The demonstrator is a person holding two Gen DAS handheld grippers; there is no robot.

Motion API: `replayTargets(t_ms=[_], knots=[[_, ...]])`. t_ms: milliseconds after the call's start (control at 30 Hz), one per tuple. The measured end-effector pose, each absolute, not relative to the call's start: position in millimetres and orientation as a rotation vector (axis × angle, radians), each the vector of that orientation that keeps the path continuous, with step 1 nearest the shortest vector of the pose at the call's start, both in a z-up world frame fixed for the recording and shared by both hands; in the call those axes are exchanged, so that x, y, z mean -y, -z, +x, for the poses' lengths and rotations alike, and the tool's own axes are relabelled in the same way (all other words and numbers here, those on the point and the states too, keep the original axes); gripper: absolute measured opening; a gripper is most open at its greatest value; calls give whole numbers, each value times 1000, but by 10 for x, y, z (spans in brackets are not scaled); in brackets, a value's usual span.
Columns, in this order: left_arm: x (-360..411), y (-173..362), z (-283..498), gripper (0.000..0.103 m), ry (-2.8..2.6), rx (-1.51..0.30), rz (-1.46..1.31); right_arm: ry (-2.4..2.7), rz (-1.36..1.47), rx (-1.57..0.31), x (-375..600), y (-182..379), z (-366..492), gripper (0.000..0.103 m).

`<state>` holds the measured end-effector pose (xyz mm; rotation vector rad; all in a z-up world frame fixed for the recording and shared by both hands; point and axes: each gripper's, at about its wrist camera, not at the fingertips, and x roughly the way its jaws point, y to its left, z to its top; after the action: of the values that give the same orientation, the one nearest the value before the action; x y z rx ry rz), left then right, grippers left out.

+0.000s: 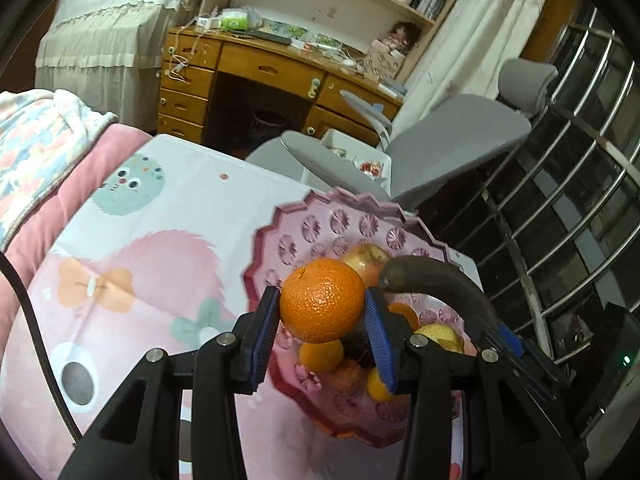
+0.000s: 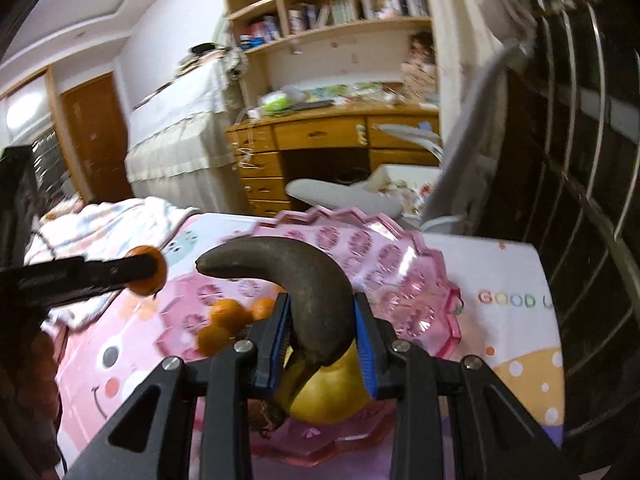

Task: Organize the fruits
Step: 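Place the orange and banana into the pink glass bowl and open both tools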

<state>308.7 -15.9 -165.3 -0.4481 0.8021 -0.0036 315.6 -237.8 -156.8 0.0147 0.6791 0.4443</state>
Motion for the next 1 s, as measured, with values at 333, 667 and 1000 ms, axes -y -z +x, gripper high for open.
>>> replayTargets(t_ms=[333,667,1000], knots=[[558,1799,3302,42,52,-875,-337,-301,103,-777,2640,1856,3376,32],[584,1724,3111,62,85,-895,-290,-266,178,-786,2688,1692,3180,53],[137,1784,2262,79,119,-972,-285,-158,169,-875,2308,1661,2347,74]])
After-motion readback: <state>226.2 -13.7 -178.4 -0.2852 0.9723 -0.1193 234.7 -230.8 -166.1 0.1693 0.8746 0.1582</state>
